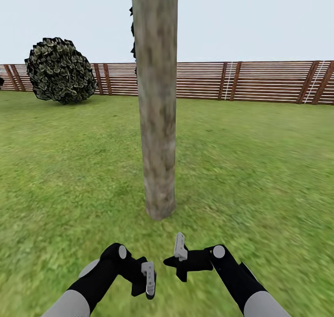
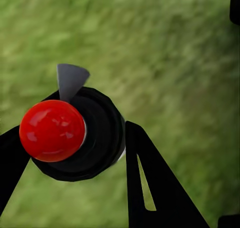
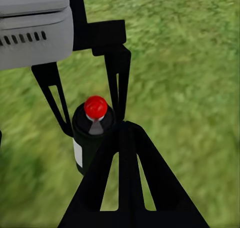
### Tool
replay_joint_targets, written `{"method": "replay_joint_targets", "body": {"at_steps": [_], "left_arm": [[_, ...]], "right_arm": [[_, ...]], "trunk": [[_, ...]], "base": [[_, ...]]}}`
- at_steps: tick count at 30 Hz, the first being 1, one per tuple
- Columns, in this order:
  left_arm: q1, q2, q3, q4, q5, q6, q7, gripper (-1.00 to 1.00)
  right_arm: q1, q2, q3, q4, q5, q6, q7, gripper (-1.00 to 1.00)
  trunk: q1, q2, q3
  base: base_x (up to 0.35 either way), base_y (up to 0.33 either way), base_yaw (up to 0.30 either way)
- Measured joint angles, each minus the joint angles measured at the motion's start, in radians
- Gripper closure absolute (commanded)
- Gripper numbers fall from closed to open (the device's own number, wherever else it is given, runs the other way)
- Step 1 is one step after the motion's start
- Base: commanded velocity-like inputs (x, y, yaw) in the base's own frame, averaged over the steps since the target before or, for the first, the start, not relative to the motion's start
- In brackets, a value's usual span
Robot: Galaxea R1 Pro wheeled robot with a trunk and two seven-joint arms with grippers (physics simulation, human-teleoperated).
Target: In the garden, pick up the pesticide atomizer on the floor and spray pesticide onto both trees until each tree trunk is fully covered.
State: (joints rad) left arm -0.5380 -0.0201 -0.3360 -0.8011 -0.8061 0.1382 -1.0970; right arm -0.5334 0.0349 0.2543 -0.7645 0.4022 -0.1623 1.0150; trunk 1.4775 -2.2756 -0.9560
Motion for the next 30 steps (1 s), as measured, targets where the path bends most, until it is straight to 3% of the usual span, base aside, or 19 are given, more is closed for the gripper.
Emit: {"method": "replay_joint_targets", "body": {"at_steps": [10,18,30], "left_arm": [[-0.009,-0.001,0.005,0.000,0.012,-0.007,0.000,1.00],[-0.018,0.001,0.005,0.000,0.057,-0.009,0.000,1.00],[-0.019,-0.002,0.005,0.000,0.065,-0.011,0.000,1.00]], "right_arm": [[0.000,0.000,0.000,0.000,0.000,-0.001,0.000,1.00],[0.000,0.000,-0.001,0.001,0.000,-0.001,0.000,1.00],[0.000,0.000,-0.001,0.001,0.000,-0.001,-0.001,1.00]], "trunk": [[0.000,0.000,0.000],[0.000,0.000,0.000],[0.000,0.000,0.000]], "base": [[0.000,0.000,0.000],[0.000,0.000,0.000],[0.000,0.000,0.000]]}}
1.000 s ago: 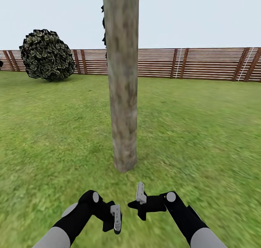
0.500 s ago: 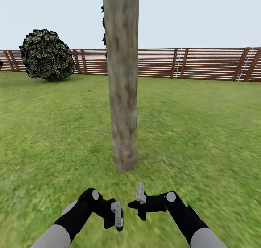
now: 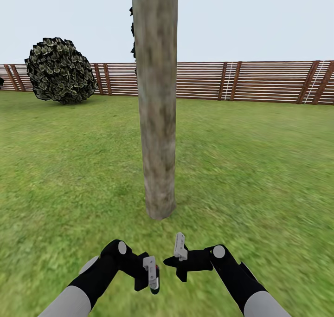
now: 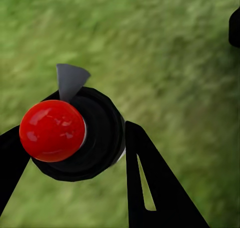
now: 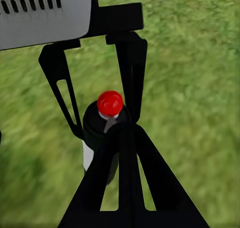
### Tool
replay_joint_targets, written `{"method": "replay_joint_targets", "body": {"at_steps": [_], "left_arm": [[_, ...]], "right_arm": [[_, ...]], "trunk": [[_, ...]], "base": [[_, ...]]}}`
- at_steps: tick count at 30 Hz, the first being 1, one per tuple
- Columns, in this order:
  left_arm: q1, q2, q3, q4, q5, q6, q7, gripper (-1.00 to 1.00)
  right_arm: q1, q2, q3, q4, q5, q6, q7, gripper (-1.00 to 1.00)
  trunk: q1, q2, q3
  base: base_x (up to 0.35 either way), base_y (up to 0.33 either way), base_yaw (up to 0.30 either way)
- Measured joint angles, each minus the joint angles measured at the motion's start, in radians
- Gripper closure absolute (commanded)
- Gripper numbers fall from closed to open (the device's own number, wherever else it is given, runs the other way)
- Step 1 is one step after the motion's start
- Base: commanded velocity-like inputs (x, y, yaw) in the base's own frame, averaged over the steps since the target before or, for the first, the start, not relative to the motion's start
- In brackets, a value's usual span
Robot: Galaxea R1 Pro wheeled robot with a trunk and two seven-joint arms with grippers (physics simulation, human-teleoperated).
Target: In the garden, pick up the pesticide atomizer on the floor and spray pesticide onto both trees until each tree trunk is fully covered.
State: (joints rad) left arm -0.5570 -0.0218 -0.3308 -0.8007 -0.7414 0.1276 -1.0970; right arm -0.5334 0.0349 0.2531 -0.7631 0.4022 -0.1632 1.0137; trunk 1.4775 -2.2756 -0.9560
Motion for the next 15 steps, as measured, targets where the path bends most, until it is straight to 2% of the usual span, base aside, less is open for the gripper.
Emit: {"method": "replay_joint_targets", "body": {"at_steps": [4,8,15], "left_arm": [[0.000,-0.002,0.000,0.000,0.004,0.000,-0.001,1.00],[0.000,-0.003,-0.002,0.000,0.043,-0.004,-0.001,1.00],[-0.001,-0.003,-0.002,0.005,0.053,-0.034,-0.001,1.00]], "right_arm": [[0.000,0.000,0.000,0.000,0.001,0.001,0.000,1.00],[0.000,0.000,0.000,0.000,0.001,0.001,0.000,1.00],[0.000,0.000,0.000,0.000,0.002,0.001,0.000,1.00]], "trunk": [[0.000,0.000,0.000],[0.000,0.000,0.000],[0.000,0.000,0.000]], "base": [[0.000,0.000,0.000],[0.000,0.000,0.000],[0.000,0.000,0.000]]}}
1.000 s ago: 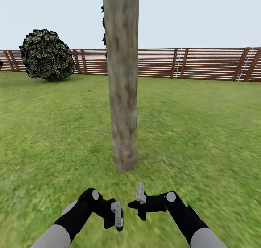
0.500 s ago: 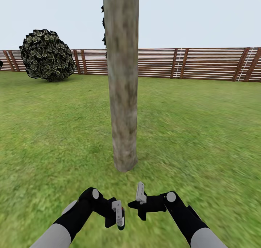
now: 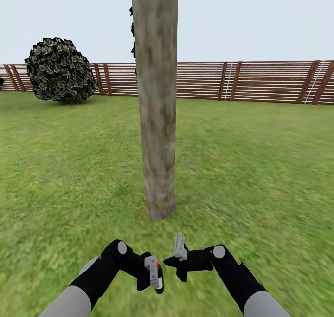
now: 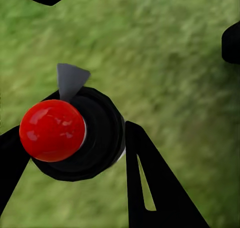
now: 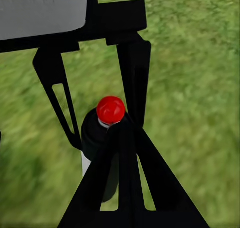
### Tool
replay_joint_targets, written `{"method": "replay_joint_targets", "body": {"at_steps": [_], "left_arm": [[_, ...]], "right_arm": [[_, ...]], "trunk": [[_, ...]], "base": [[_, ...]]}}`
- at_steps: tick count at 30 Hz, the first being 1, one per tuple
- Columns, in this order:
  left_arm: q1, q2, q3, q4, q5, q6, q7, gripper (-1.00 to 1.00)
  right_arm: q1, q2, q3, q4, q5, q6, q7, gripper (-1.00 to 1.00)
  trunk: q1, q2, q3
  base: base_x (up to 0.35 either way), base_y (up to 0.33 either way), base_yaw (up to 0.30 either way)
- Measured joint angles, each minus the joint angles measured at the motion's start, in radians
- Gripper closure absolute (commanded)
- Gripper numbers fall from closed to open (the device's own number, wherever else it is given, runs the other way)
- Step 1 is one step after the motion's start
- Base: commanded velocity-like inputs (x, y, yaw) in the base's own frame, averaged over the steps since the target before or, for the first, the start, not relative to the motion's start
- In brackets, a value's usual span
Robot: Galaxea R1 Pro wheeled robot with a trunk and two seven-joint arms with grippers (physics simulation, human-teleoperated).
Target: In the garden, pick up the pesticide atomizer on the floor and spray pesticide onto both trees until each tree trunk is fully covered.
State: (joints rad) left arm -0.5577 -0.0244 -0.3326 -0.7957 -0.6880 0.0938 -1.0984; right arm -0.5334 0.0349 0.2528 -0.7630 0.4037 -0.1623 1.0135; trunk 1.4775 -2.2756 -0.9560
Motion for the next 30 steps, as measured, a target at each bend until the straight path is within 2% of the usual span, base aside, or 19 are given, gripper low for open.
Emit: {"method": "replay_joint_targets", "body": {"at_steps": [30], "left_arm": [[0.000,-0.011,0.001,0.004,0.005,-0.002,0.000,1.00]], "right_arm": [[0.000,0.000,0.000,0.000,0.000,-0.001,0.000,1.00]], "trunk": [[0.000,0.000,0.000]], "base": [[0.000,0.000,0.000]]}}
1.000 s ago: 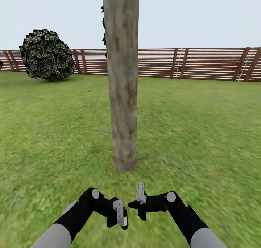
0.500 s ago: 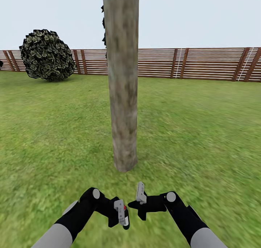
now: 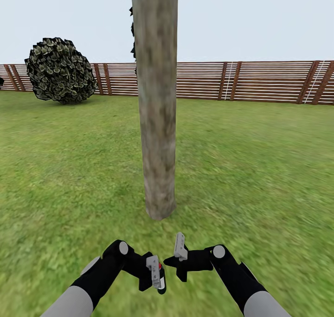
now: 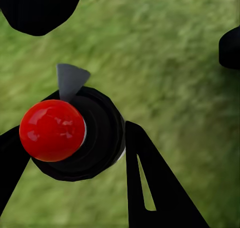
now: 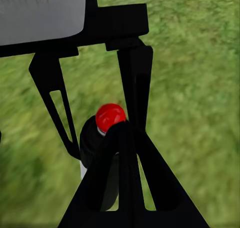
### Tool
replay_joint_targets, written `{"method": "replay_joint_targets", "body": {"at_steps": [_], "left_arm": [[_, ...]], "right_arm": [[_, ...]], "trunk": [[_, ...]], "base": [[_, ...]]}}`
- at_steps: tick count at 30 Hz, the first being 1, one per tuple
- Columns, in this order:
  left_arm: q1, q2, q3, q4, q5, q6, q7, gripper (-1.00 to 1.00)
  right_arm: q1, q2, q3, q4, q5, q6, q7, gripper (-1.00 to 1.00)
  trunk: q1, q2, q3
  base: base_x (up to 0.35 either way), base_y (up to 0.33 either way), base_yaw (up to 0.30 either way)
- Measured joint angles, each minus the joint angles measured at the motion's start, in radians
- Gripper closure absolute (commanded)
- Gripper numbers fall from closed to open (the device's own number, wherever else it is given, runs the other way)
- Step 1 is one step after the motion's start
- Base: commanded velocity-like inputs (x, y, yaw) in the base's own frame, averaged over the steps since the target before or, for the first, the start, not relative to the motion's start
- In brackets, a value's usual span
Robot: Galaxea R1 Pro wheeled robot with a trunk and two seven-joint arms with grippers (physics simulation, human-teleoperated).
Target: In the garden, pick up the pesticide atomizer on the floor and spray pesticide onto both trees until each tree trunk is fully covered.
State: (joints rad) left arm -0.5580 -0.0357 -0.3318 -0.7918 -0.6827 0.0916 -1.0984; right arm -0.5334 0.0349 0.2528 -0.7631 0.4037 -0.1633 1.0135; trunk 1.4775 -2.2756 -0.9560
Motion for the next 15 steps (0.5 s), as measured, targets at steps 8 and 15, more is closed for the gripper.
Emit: {"method": "replay_joint_targets", "body": {"at_steps": [8,15], "left_arm": [[0.000,-0.015,0.000,-0.004,0.001,0.000,0.000,1.00],[0.000,-0.017,-0.001,-0.006,0.006,0.000,0.000,1.00]], "right_arm": [[0.000,0.000,-0.001,0.001,0.000,0.000,0.000,1.00],[0.000,-0.001,-0.002,0.002,0.000,-0.002,0.000,1.00]], "trunk": [[0.000,0.000,0.000],[0.000,0.000,0.000]], "base": [[0.000,0.000,0.000],[0.000,0.000,0.000]]}}
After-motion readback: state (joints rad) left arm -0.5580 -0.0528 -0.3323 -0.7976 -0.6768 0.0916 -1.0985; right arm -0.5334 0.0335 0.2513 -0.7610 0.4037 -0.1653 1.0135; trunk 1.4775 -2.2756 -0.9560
